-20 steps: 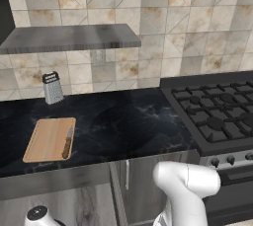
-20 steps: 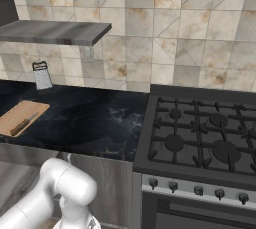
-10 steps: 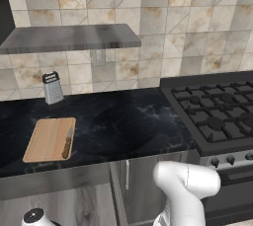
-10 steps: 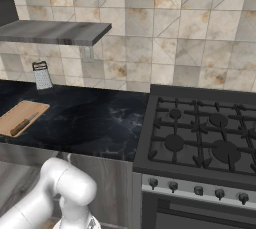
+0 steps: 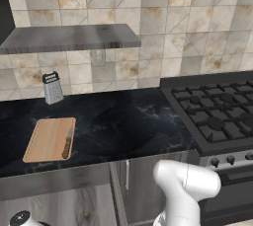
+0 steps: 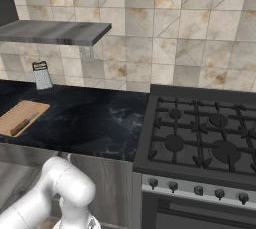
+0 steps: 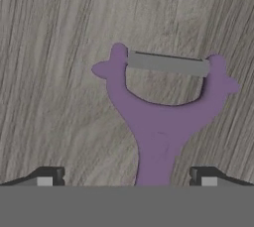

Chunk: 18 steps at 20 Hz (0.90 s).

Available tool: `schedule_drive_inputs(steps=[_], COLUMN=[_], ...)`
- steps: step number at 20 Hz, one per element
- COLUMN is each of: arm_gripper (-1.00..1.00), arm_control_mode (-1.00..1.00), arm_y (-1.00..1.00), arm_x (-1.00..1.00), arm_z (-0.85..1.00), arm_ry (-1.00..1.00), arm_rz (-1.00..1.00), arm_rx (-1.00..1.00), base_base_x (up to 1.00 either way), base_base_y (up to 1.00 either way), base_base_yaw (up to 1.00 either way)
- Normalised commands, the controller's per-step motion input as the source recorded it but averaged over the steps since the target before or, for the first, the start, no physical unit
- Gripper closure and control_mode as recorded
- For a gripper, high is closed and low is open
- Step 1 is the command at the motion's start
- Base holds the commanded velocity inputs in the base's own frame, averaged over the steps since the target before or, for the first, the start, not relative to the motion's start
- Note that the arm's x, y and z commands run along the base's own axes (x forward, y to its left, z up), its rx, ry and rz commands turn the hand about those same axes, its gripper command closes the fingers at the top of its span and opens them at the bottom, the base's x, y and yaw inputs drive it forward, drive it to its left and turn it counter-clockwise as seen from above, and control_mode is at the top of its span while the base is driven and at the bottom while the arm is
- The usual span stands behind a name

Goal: Open the drawer on the left and place the cutting tools on the cutting board.

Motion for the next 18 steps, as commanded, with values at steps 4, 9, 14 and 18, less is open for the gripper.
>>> schedule_drive_inputs(steps=[4, 9, 14, 18], arm_gripper=[-1.00, -1.00, -1.00, -1.00], arm_control_mode=[-1.00, -1.00, -1.00, -1.00], arm_y=[0.00, 0.00, 0.00, 0.00], arm_x=[0.00, 0.00, 0.00, 0.00], arm_z=[-0.10, -0.18, -0.36, -0.37], arm_ry=[0.00, 0.00, 0.00, 0.00], arm_rz=[0.00, 0.00, 0.00, 0.00], arm_rx=[-0.02, 0.00, 0.00, 0.00], base_base_x=[0.00, 0.00, 0.00, 0.00], base_base_y=[0.00, 0.00, 0.00, 0.00], base_base_yaw=[0.00, 0.00, 0.00, 0.00])
